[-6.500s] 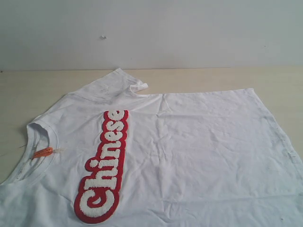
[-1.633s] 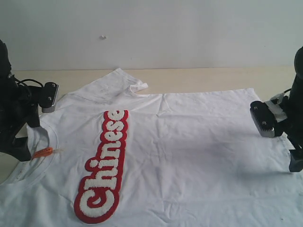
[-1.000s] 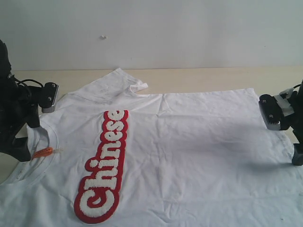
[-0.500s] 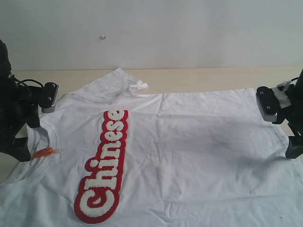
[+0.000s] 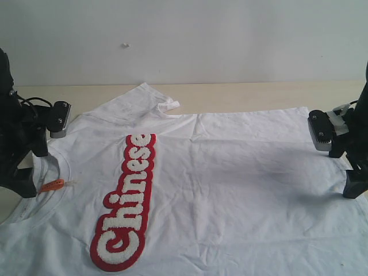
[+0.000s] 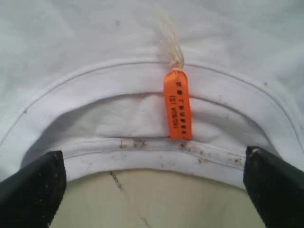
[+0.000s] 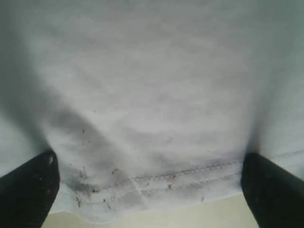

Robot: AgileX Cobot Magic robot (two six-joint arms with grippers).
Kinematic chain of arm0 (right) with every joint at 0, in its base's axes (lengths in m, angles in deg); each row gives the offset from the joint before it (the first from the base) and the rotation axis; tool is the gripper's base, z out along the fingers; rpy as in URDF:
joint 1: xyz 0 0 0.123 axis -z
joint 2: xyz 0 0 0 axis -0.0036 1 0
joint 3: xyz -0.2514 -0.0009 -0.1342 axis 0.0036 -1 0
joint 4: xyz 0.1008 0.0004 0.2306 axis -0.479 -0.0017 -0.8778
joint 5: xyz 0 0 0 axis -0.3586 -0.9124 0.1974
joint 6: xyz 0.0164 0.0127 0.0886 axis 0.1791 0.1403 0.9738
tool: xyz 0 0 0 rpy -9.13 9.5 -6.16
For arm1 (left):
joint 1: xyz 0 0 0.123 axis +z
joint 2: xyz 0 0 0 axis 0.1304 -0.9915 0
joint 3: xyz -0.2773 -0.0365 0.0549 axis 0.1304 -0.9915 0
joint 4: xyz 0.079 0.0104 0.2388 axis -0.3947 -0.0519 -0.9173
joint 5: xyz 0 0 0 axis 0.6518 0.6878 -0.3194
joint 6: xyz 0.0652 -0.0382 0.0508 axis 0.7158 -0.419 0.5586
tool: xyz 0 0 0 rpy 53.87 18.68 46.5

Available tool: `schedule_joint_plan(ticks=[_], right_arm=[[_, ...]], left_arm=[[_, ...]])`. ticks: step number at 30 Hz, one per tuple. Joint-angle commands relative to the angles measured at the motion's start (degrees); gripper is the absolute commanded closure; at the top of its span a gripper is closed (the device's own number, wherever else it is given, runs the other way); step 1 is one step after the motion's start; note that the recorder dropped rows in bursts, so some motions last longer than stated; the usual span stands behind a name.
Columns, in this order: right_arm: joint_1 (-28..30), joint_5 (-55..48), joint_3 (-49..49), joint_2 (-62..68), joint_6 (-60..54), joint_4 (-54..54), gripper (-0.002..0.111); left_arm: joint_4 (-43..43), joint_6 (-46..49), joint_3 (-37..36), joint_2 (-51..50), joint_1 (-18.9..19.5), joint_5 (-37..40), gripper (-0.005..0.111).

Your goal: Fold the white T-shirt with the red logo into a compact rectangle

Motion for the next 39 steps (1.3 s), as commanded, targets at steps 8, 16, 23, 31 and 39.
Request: schedule_joint_plan(ticks=[8,16,23,31,39], right_arm=[[0.19,0.07,-0.12,0.83,0.25,-0.19,0.003],[0.19,-0.04,-0.12,0.83,0.25,-0.34,0.003],[0.19,0.09,-0.12,0.83,0.25,-0.30,0.003],[0.19,1.02,-0.12,0.83,0.14,-0.30,0.003],[0.19,0.74,-0.12,0.83,-2.33,-0.30,0.003]], left_arm=[[0.42,3.54,-0.19,-1.92,0.35,-4.49,0.010],[0.30,7.07,-5.45,-2.49,1.71,-10.16,0.010],[0.26,10.43,-7.31,-2.93,1.71,-9.38,0.010],[9.37,14.64,-6.19,-0.62,1.60,-6.38,0.010],[3.64,8.16,-4.36,3.46,1.84,-0.17,0.010]])
